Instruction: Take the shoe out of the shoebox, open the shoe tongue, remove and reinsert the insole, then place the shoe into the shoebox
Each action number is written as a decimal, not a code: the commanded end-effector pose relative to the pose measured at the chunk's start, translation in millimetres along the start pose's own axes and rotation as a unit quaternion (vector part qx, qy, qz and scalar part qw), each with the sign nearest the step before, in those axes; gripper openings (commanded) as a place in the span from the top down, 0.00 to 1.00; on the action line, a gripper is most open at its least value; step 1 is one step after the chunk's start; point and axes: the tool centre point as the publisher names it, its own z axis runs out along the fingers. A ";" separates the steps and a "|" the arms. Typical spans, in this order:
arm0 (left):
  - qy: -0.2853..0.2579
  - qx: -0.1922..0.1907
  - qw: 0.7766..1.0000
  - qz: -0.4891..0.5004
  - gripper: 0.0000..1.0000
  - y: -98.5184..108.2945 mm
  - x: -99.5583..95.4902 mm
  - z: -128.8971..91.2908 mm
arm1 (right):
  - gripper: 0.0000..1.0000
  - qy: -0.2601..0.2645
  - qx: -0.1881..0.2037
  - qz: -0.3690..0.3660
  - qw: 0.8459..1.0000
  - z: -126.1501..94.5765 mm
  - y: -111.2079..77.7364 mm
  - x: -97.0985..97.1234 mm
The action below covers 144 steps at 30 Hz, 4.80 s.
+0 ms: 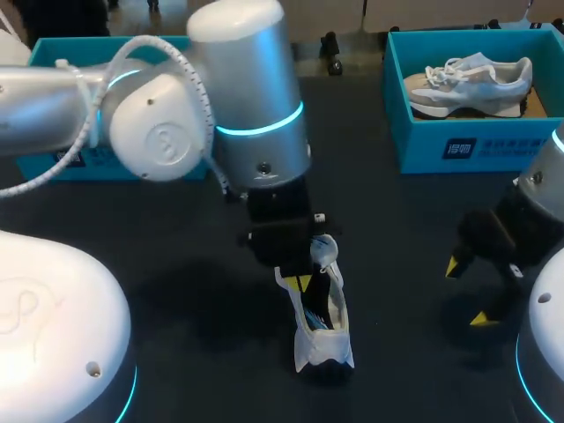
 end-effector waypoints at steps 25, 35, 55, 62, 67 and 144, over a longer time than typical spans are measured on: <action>0.179 0.001 0.982 0.066 1.00 24.9 -4.6 64.6 | 0.00 -0.001 0.001 0.000 1.000 0.0 -0.4 1.1; 0.197 0.002 0.977 0.084 1.00 23.0 0.8 77.4 | 0.00 -0.001 0.001 0.000 1.000 0.0 -0.4 1.1; 0.188 0.005 0.980 0.057 1.00 29.3 12.0 116.4 | 0.00 -0.001 0.001 0.000 1.000 0.0 -0.4 1.1; 0.139 0.003 0.990 0.034 1.00 34.5 9.2 122.8 | 0.00 -0.001 0.001 0.000 1.000 0.0 -0.4 1.1; 0.105 -0.021 0.994 0.019 1.00 41.3 -0.2 122.3 | 0.00 -0.001 0.001 0.000 1.000 0.0 -0.4 1.1; 0.094 -0.050 0.994 -0.003 1.00 39.6 -11.4 152.8 | 0.00 -0.001 0.001 0.000 1.000 0.0 -0.4 1.1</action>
